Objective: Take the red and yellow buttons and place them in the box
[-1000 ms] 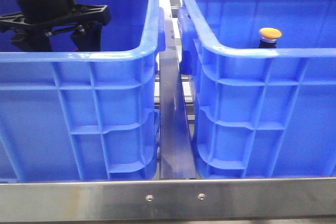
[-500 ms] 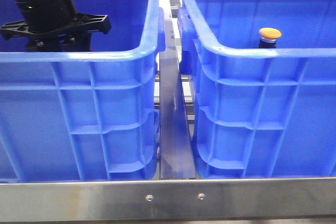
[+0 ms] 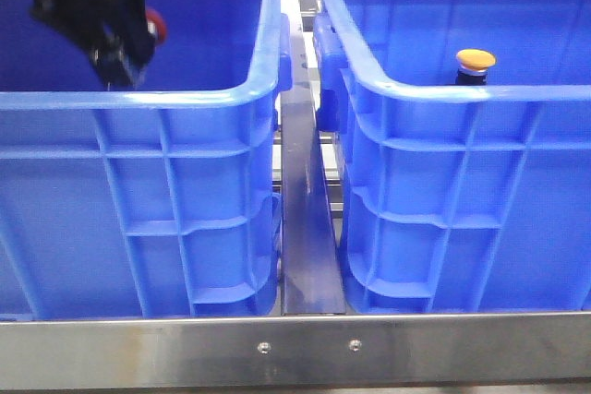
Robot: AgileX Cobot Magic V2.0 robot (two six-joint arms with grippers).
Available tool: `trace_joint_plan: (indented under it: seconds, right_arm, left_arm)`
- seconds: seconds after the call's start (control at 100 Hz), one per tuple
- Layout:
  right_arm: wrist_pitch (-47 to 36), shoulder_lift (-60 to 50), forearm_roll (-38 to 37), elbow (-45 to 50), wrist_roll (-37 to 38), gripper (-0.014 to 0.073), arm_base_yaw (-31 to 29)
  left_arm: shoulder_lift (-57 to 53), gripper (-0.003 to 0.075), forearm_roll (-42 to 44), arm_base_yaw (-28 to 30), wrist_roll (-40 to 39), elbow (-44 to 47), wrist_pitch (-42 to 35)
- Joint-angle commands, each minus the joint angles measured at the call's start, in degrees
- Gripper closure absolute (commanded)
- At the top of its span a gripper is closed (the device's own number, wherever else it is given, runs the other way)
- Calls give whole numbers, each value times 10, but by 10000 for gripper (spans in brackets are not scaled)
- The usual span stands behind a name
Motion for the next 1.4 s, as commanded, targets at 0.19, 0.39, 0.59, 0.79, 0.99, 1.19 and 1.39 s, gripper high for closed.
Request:
trace_joint_plan:
  seconds: [0.19, 0.39, 0.59, 0.79, 0.99, 1.19, 1.39]
  right_arm:
    - [-31, -1, -1, -15, -4, 4, -2]
    - [-31, -1, -1, -15, -4, 4, -2]
    - [-32, -1, -1, -15, -4, 4, -2]
    - [-28, -1, -1, -15, -4, 4, -2]
    - [24, 12, 0, -38, -4, 4, -2]
    - [153, 73, 50, -114, -3, 4, -2]
    - [290, 156, 158, -196, -3, -29, -2]
  left_arm:
    - [-100, 629, -5, -56, -4, -17, -33]
    - [-138, 629, -5, -111, 13, 6, -25]
    - [-166, 629, -11, -170, 14, 74, -59]
    - [-170, 629, -19, -241, 52, 89, -72]
    - [-170, 629, -24, -293, 104, 89, -83]
    - [-170, 629, -24, -299, 104, 89, -83]
    - [-170, 629, -24, -299, 104, 89, -83]
